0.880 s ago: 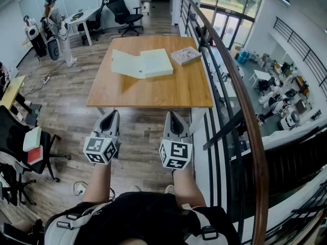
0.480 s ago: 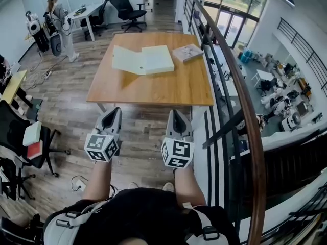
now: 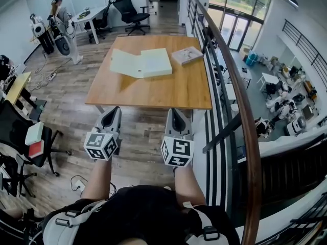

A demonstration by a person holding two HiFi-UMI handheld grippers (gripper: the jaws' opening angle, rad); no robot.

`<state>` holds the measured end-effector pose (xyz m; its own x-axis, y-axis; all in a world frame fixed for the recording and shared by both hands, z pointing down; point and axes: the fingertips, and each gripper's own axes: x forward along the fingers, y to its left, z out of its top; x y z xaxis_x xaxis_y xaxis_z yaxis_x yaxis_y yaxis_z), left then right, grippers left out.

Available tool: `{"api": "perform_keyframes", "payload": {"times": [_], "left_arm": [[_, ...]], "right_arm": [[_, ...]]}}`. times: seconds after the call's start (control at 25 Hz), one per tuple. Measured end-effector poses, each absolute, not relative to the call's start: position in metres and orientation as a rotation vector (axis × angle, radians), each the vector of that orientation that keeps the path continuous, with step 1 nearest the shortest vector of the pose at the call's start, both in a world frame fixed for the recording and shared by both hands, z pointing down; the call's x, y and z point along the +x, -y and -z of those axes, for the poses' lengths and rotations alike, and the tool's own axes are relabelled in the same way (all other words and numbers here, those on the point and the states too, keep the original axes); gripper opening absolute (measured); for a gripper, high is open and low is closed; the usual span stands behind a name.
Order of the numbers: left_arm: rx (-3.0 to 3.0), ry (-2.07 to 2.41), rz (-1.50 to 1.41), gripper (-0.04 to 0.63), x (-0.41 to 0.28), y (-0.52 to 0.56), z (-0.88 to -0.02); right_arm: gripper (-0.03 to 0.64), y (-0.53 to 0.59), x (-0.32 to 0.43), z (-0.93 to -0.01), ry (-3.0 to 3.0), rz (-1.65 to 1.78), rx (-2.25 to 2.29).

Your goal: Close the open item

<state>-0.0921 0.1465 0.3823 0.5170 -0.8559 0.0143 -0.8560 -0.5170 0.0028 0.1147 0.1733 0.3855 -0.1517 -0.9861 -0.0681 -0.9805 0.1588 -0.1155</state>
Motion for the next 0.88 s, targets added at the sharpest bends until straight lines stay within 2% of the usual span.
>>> {"api": "perform_keyframes", "payload": {"times": [0.52, 0.88], "left_arm": [[2.711, 1.558, -0.087, 0.0, -0.03, -0.157, -0.405], [2.694, 1.512, -0.049, 0.0, -0.023, -0.09, -0.424]], "right_arm": [[-0.003, -0.168, 0.179, -0.423, -2.331, 0.195, -1.954], [-0.003, -0.11, 0.176, -0.434, -2.376, 0.171, -1.952]]}}
